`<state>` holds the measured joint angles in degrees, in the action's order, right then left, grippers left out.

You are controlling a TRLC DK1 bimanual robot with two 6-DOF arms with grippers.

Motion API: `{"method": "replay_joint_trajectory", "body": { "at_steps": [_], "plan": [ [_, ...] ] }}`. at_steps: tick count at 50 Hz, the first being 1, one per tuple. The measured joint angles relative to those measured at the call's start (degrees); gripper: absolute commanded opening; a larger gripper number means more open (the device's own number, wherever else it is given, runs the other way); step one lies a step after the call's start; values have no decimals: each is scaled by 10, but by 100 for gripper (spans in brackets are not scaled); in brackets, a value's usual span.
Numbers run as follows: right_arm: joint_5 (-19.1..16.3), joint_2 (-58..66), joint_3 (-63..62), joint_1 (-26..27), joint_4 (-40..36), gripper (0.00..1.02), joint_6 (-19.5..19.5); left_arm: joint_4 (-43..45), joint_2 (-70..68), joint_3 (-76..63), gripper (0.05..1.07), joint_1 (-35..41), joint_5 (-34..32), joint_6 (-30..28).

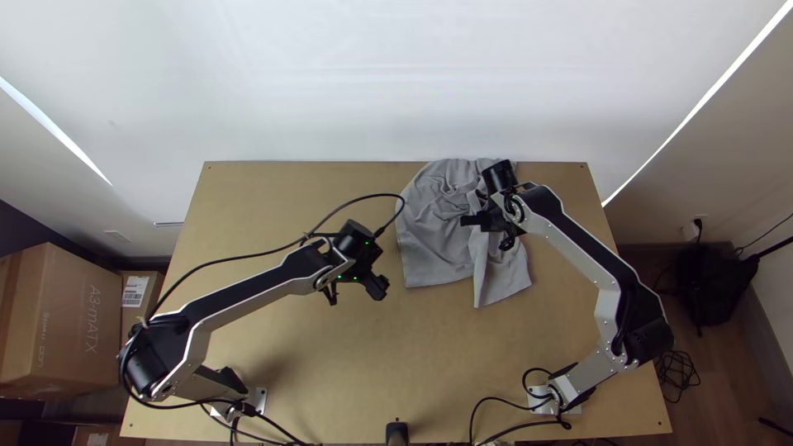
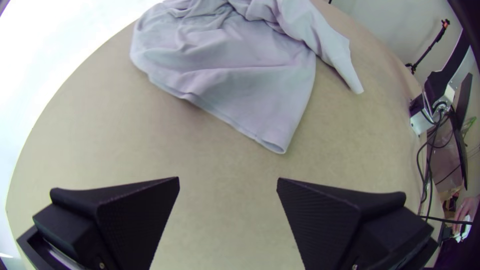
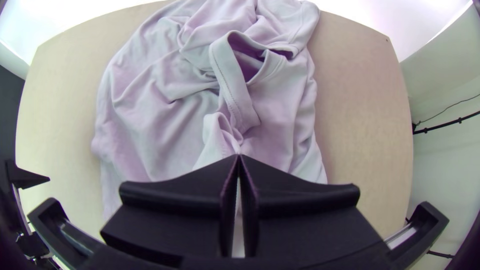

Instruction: Fold the t-shirt

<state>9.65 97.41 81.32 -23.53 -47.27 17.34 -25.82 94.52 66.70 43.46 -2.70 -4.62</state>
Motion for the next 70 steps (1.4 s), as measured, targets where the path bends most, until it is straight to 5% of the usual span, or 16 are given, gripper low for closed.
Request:
{"method": "replay_joint_trajectory", "body": {
  "at_steps": [36,44,54,58,60,70],
  "plan": [
    [-1,-91,-59,91,0,2,-11,9,145,113,101,73,0,0],
    [-5,-108,-59,103,0,2,-14,9,170,128,92,75,0,0],
    [-16,-131,-60,114,0,2,-18,9,193,135,57,74,4,0],
    [-16,-134,-60,121,0,2,-24,11,196,137,31,74,6,0],
    [-17,-135,-60,125,0,2,-26,17,197,137,7,74,6,0],
    [-23,-136,-60,150,0,2,-31,39,202,137,8,74,7,-2]
  ]
}}
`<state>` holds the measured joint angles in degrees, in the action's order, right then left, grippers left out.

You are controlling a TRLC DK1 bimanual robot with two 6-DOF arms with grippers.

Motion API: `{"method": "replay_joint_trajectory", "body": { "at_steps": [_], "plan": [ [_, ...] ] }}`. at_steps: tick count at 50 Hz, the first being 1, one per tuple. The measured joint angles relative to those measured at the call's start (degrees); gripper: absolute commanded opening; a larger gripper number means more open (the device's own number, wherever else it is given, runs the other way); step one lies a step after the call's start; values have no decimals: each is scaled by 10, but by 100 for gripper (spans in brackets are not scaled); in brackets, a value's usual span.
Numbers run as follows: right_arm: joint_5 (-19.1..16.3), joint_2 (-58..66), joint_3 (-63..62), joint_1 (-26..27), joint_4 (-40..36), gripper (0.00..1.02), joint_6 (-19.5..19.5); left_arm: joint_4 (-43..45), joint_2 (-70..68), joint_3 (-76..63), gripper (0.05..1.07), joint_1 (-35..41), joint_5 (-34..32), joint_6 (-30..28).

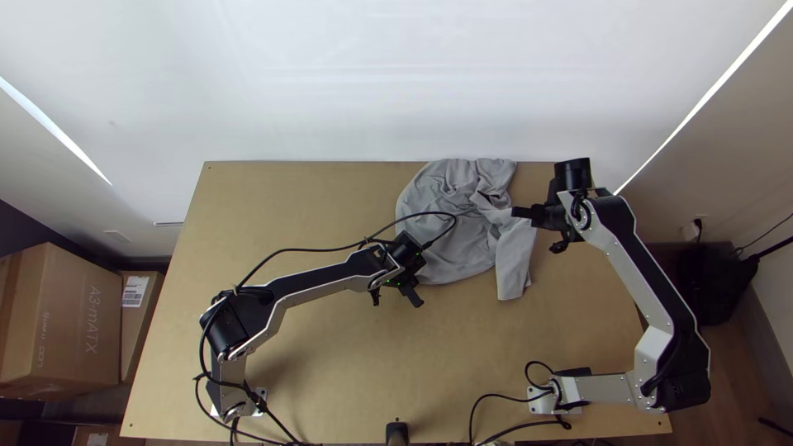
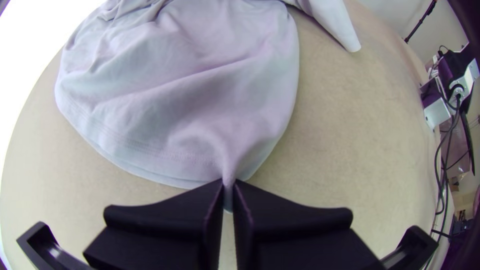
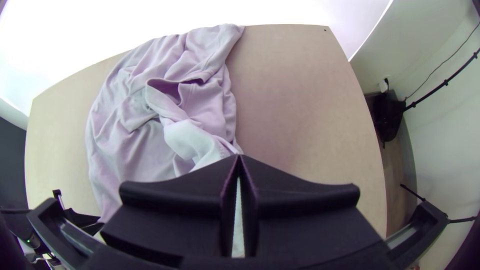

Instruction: Fold the t-shirt

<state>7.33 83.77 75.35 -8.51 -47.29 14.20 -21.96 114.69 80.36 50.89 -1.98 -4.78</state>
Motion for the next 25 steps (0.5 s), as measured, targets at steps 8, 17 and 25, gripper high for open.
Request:
{"method": "replay_joint_trajectory", "body": {
  "at_steps": [8,17,25],
  "plan": [
    [-14,-6,0,42,0,2,-12,-2,-16,0,8,-28,25,3],
    [-44,-14,6,97,0,2,-28,-7,-95,0,8,-111,66,9],
    [-66,-18,39,129,5,2,-45,-43,-176,18,8,-186,78,13]
  ]
}}
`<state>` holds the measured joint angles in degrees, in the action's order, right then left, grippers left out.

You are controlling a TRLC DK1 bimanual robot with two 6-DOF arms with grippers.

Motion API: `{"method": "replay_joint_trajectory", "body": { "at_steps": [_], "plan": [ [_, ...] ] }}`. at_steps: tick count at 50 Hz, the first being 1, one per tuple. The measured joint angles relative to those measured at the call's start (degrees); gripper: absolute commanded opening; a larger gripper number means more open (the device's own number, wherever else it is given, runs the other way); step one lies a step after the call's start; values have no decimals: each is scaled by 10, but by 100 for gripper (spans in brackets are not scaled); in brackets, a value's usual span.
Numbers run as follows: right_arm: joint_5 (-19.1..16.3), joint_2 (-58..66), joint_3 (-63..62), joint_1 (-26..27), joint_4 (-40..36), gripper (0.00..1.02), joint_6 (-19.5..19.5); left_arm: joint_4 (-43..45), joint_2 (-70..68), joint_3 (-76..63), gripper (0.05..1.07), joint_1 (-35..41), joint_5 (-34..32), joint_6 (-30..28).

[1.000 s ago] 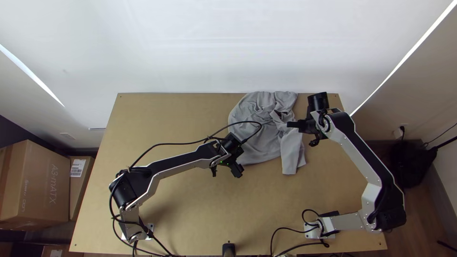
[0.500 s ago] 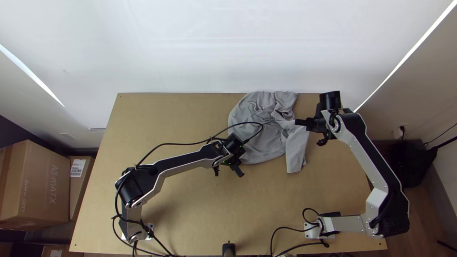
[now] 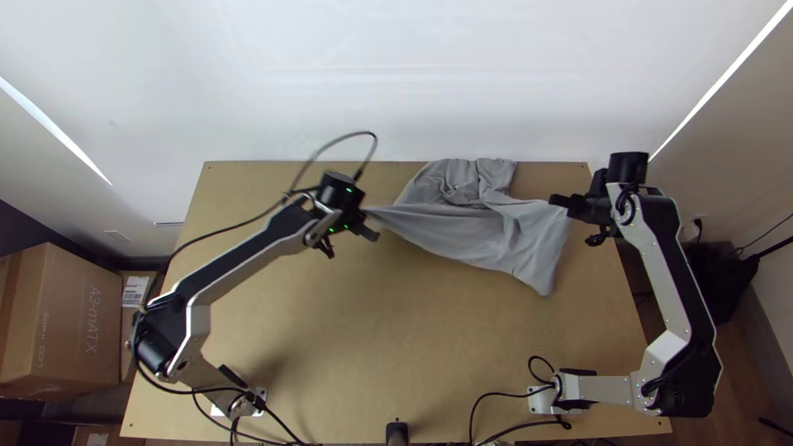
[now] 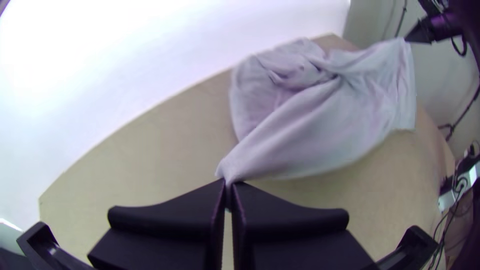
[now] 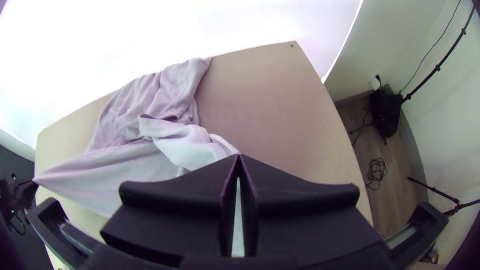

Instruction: Fold the t-shirt

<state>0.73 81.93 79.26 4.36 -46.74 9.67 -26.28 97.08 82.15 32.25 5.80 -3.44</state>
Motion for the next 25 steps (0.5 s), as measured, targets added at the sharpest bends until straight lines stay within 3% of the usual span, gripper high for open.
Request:
{"method": "replay_joint_trajectory", "body": {
  "at_steps": [25],
  "plan": [
    [-17,-1,181,21,152,2,-3,-45,-135,70,7,-179,10,1]
  ]
}}
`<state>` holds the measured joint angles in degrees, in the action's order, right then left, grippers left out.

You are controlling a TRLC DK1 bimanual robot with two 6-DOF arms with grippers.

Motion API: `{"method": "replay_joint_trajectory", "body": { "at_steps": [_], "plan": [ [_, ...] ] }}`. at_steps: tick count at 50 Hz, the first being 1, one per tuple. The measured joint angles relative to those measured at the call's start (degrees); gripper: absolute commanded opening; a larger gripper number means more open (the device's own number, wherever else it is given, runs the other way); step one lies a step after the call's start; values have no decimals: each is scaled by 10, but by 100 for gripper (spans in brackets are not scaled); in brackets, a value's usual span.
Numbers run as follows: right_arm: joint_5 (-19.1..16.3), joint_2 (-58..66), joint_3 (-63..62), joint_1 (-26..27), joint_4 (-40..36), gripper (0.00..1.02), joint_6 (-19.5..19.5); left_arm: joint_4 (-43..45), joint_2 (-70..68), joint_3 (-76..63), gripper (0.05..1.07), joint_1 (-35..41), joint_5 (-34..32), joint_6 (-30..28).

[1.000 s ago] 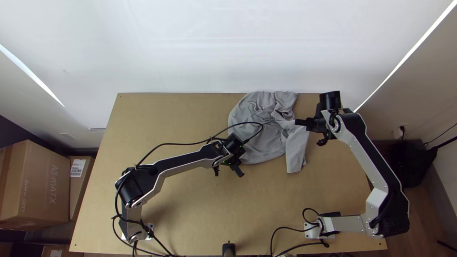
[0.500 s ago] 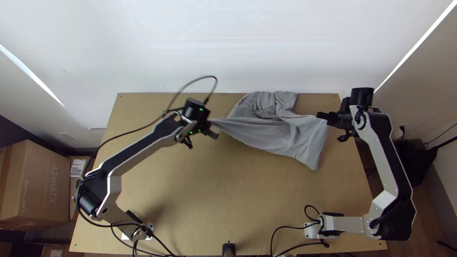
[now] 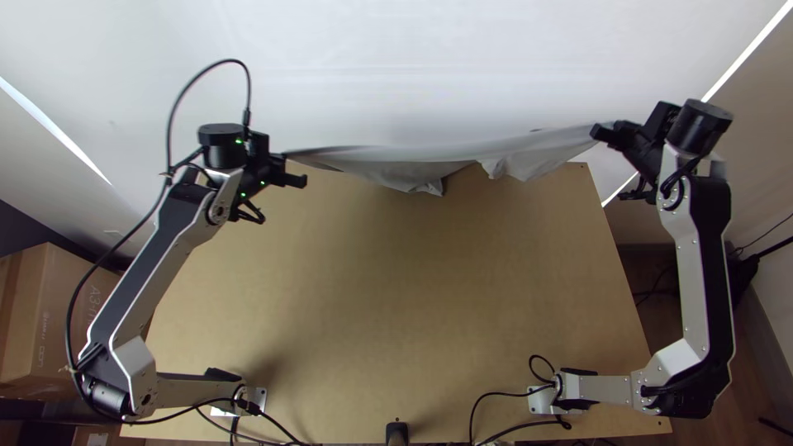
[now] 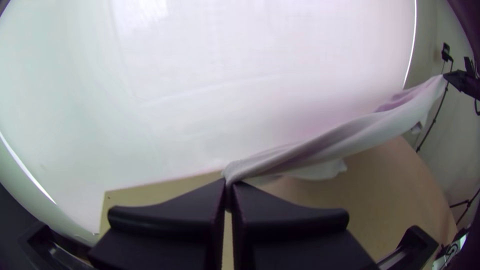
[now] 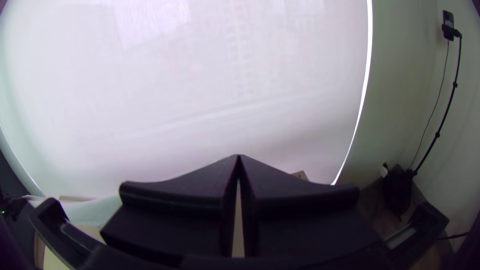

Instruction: Fold the t-shirt

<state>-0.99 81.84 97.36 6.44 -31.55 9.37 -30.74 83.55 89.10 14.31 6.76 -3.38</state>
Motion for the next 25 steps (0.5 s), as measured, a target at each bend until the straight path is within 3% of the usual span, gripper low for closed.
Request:
{"method": "replay_joint_trajectory", "body": {
  "at_steps": [10,25],
  "plan": [
    [-6,0,60,0,75,2,41,-3,-44,71,7,-5,26,4],
    [-16,-43,102,0,222,2,57,18,-97,225,7,-6,81,-16]
  ]
}}
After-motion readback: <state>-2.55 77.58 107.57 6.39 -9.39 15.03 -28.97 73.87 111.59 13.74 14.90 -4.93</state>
